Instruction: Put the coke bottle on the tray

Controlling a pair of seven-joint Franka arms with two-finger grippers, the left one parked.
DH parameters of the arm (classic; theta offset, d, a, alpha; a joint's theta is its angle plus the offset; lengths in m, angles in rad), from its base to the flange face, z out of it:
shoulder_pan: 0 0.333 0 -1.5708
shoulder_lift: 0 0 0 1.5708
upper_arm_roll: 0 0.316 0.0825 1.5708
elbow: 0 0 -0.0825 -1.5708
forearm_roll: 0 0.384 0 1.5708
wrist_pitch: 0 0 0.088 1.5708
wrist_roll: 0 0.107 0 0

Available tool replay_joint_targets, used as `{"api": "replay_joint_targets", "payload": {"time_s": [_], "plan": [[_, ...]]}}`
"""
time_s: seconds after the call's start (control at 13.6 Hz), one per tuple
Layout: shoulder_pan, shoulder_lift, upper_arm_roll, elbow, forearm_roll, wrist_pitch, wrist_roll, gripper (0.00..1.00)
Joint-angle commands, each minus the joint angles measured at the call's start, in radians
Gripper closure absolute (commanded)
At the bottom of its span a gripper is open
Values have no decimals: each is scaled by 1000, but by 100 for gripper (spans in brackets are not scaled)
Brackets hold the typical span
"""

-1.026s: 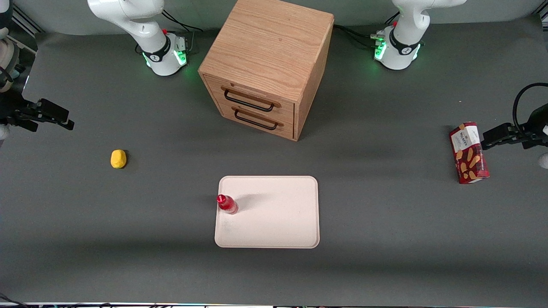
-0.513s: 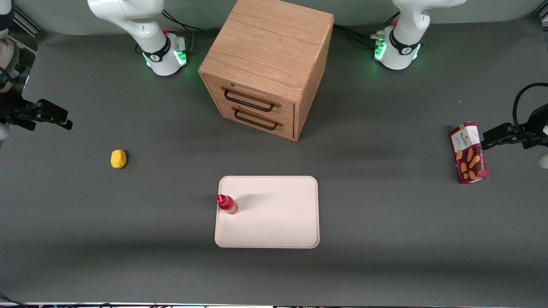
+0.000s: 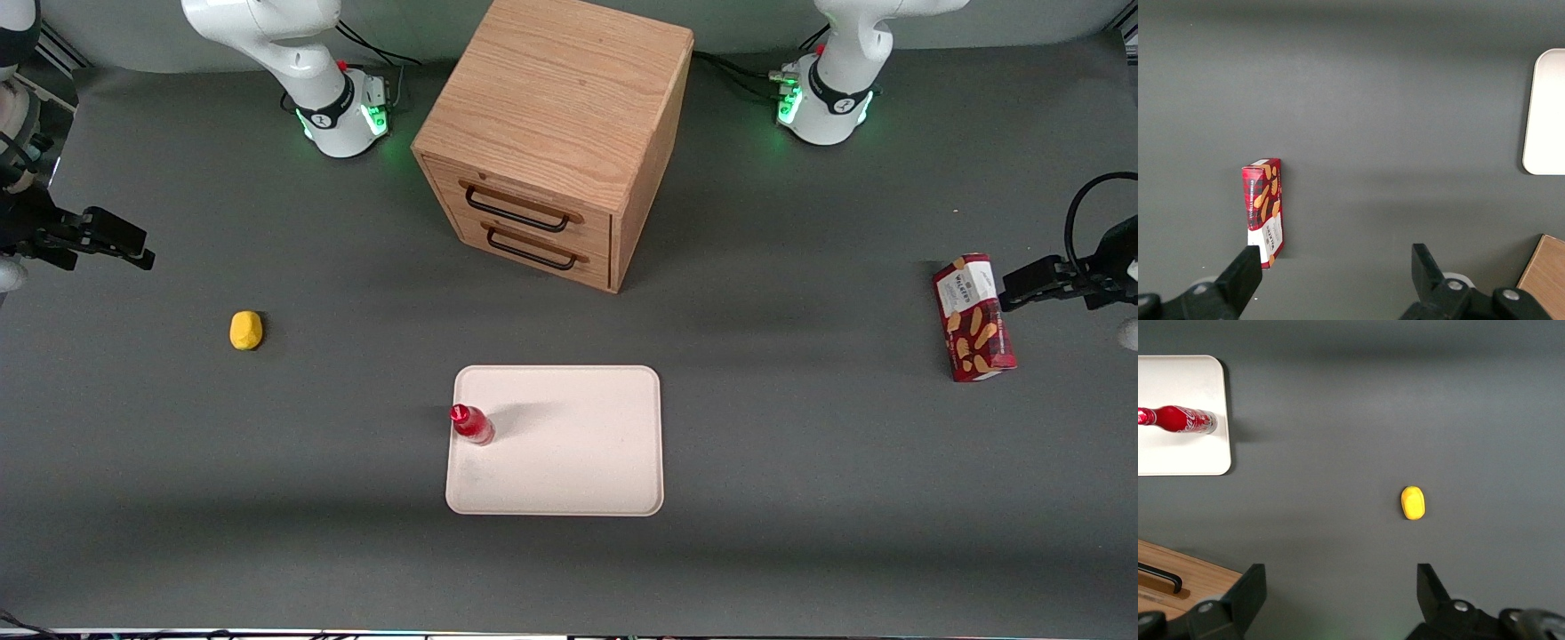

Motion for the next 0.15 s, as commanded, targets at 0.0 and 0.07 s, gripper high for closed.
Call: {"api": "replay_joint_targets", "payload": {"time_s": [0.0,0.07], "plan": [[3,-29,-5,-28,-6,-3,12,0],[2,-29,-5,-28,-6,-3,12,0]]}}
